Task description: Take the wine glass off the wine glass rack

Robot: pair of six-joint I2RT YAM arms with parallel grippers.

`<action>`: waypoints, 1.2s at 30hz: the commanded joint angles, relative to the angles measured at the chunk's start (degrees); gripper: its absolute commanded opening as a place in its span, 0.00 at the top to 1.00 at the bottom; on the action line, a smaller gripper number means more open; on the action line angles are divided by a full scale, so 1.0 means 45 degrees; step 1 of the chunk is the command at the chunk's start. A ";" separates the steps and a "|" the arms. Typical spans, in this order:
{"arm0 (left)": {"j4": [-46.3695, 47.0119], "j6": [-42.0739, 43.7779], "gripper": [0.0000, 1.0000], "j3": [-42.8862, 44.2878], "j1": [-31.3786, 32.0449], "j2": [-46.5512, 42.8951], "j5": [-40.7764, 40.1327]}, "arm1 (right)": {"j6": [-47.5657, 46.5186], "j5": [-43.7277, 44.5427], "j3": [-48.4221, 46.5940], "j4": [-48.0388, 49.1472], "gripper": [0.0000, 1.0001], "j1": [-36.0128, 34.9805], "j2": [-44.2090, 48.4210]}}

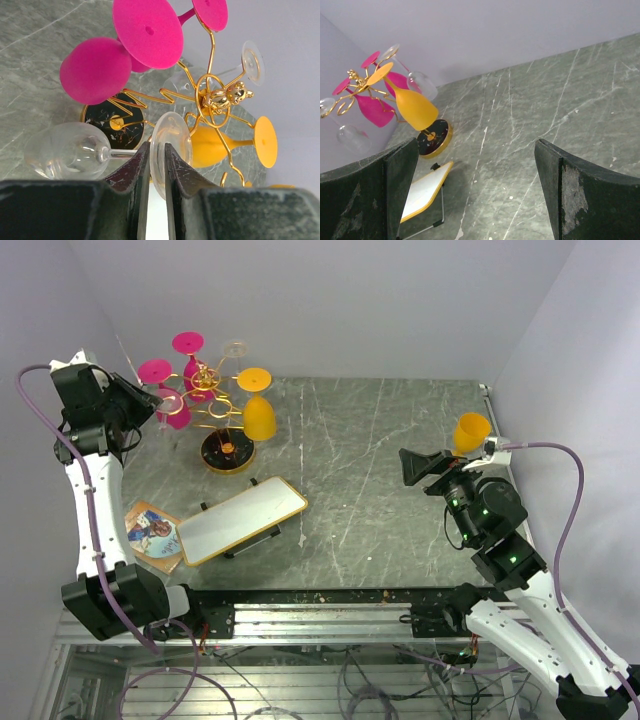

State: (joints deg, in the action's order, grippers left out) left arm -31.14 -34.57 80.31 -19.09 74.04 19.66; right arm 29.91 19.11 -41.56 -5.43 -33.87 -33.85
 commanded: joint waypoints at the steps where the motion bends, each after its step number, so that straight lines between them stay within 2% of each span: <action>1: -0.0201 0.0028 0.87 0.0461 -0.0129 -0.0060 -0.0010 | -0.0105 0.0301 0.0055 0.0172 0.00 -0.0128 0.0088; 6: -0.0005 -0.0474 0.93 0.0546 -0.0113 0.0031 0.0455 | -0.0122 0.0323 0.0086 0.0173 0.00 -0.0137 0.0122; 18: 0.1506 -0.2299 0.93 0.0499 -0.0113 0.0245 0.2252 | -0.0114 0.0448 0.0090 0.0113 0.00 -0.0145 0.0178; 36: 0.3528 -0.4102 0.93 0.0210 -0.0123 0.0884 0.3152 | -0.0097 0.0499 0.0019 0.0055 0.00 -0.0147 0.0109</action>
State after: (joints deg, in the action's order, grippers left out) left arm -22.00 -49.52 80.95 -19.09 78.43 31.64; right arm 29.91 20.32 -41.56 -5.45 -34.11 -33.85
